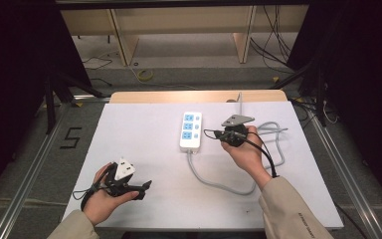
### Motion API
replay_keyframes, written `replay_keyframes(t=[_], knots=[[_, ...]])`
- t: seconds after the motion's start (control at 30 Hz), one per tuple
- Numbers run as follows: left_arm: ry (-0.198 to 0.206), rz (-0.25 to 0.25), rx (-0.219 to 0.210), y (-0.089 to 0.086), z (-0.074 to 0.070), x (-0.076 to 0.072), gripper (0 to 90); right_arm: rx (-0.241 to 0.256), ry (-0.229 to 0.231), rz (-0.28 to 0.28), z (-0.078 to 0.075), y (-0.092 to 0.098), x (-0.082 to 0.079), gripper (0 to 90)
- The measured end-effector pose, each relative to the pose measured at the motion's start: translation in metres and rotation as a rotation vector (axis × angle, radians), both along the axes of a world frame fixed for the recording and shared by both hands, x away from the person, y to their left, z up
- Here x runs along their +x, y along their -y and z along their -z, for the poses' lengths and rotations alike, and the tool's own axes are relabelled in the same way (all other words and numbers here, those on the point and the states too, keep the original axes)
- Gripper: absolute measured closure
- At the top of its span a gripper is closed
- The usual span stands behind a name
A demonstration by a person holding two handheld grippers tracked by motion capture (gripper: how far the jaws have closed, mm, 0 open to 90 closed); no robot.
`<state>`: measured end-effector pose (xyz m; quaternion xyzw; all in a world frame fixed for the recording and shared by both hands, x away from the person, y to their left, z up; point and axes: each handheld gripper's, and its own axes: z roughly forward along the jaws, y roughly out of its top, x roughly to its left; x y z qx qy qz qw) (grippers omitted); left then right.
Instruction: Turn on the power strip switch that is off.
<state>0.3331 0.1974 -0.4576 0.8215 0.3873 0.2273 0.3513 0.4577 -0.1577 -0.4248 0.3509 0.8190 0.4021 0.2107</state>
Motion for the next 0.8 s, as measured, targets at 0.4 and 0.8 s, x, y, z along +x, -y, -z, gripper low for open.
replay_keyframes(t=[0.4, 0.8], knots=[[0.000, 0.001, 0.000, 0.000, 0.000, 0.000, 14.9, -0.001, -0.007, -0.001, 0.000, -0.005, 0.006, 90.0], [0.000, 0.001, -0.002, 0.001, 0.000, 0.000, 14.9, -0.006, -0.008, 0.002, -0.001, -0.010, 0.013, 90.0]])
